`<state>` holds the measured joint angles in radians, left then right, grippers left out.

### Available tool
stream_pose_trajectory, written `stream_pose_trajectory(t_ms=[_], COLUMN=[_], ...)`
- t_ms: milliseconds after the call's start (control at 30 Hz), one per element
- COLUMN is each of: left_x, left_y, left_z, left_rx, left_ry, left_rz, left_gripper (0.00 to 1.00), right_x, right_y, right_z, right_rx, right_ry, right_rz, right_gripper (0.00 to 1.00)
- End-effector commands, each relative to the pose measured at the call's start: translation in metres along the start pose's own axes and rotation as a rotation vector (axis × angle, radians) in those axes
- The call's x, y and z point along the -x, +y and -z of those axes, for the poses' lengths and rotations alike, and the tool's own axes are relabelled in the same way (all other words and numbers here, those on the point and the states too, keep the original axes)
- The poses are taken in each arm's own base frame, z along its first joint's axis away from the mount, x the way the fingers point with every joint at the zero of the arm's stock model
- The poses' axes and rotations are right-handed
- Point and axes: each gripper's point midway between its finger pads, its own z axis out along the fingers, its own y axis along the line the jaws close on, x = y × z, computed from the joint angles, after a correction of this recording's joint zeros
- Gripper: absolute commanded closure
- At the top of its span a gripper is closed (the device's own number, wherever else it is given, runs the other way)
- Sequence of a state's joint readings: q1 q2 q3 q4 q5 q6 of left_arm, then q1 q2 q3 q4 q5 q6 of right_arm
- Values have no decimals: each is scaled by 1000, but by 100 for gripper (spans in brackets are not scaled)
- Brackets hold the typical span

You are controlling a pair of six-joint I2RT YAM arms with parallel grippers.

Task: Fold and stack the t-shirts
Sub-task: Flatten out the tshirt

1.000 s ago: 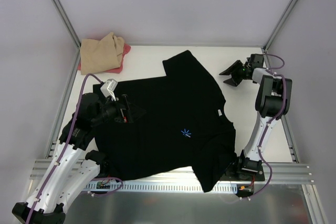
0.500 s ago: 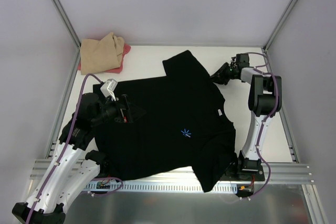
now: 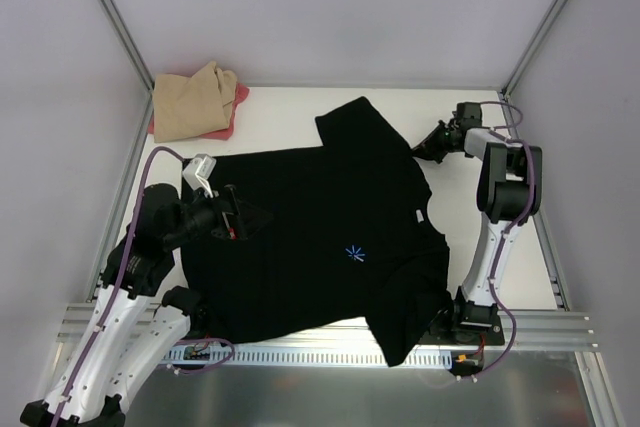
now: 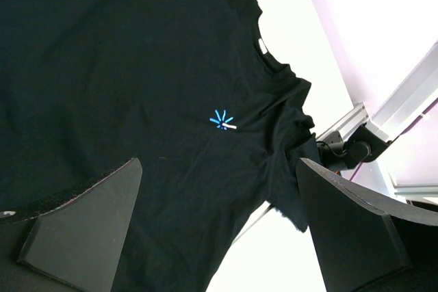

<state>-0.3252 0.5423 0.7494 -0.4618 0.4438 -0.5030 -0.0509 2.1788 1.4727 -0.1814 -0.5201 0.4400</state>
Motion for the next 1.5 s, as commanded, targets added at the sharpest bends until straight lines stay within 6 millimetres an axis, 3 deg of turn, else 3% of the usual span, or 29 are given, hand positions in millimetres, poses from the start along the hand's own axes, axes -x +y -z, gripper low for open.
stream_pose_trajectory(t_ms=[0,167,267,333,433,533,600,633,667,733,867,900,933,967,1000,1033,1067,1100,1133,1200,1267,1300,1333,1467], left_x=[4,-4,-9,-12,-18,-16,-13,-3,-3,14,55,80,79,85,115,110,116,141,139,155,159,161,160,156], left_y=[0,-2,-1,1,8,18,32,34,45,66,94,96,115,126,126,145,158,157,170,185,198,213,219,247], left_z=[4,4,5,6,1,-10,-26,-35,-48,-69,-107,-114,-132,-139,-146,-165,-168,-175,-188,-205,-216,-223,-227,-240], left_rx=[5,-16,-18,-14,2,20,59,59,87,163,270,304,354,398,438,469,520,533,549,568,582,599,597,559], left_ry=[-24,-5,-5,-1,15,-2,3,-29,-2,-30,-102,-149,-99,-78,-122,-58,-39,-77,-51,-42,-1,35,53,116], left_rz=[-10,24,37,44,55,45,42,22,12,-25,-122,-147,-172,-193,-228,-252,-260,-298,-303,-323,-312,-297,-285,-164], left_gripper=[1,1,1,1,1,1,1,1,1,1,1,1,1,1,1,1,2,2,2,2,3,3,3,3], right_x=[54,93,114,120,134,134,134,131,134,124,103,87,78,66,44,30,17,-6,-21,-54,-73,-86,-90,-108], right_y=[-19,-31,-37,-46,-45,-41,-33,-29,-16,-12,21,33,41,64,57,62,63,68,69,71,68,54,60,65], right_z=[45,73,77,73,68,59,59,60,70,76,117,138,148,177,178,187,196,215,223,248,263,268,288,310], right_rx=[-112,-136,-128,-128,-95,-51,-10,17,51,77,157,187,209,255,257,268,273,302,307,307,273,198,182,201], right_ry=[-210,-321,-338,-330,-326,-296,-290,-283,-309,-303,-336,-342,-346,-384,-352,-347,-348,-360,-353,-354,-350,-334,-388,-447], right_rz=[7,-19,-32,-66,-85,-87,-84,-90,-70,-67,-15,3,21,67,65,82,96,127,137,194,240,277,330,352], right_gripper=[100,100,100,100,100,96,74,35,24,13,9,6,6,6,6,6,6,6,6,5,4,2,1,0])
